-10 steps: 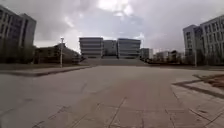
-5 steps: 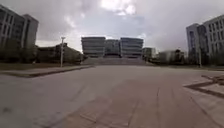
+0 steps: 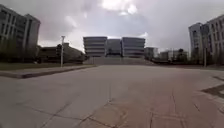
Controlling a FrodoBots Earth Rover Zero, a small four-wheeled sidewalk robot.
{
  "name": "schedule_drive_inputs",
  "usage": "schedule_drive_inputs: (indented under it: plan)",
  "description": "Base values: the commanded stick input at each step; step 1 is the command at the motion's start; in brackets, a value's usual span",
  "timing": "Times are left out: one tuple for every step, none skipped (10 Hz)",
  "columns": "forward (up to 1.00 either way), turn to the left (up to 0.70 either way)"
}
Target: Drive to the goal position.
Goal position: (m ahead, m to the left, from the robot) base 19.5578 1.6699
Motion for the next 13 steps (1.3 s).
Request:
schedule_drive_inputs:
  plan:
    - [1.0,0.0]
    - [1.0,0.0]
    - [1.0,0.0]
    - [1.0,0.0]
    - [1.0,0.0]
    - [1.0,0.0]
    - [1.0,0.0]
    - [1.0,0.0]
    - [1.0,0.0]
    - [1.0,-0.05]
    - [1.0,-0.13]
    - [1.0,-0.24]
    - [1.0,-0.28]
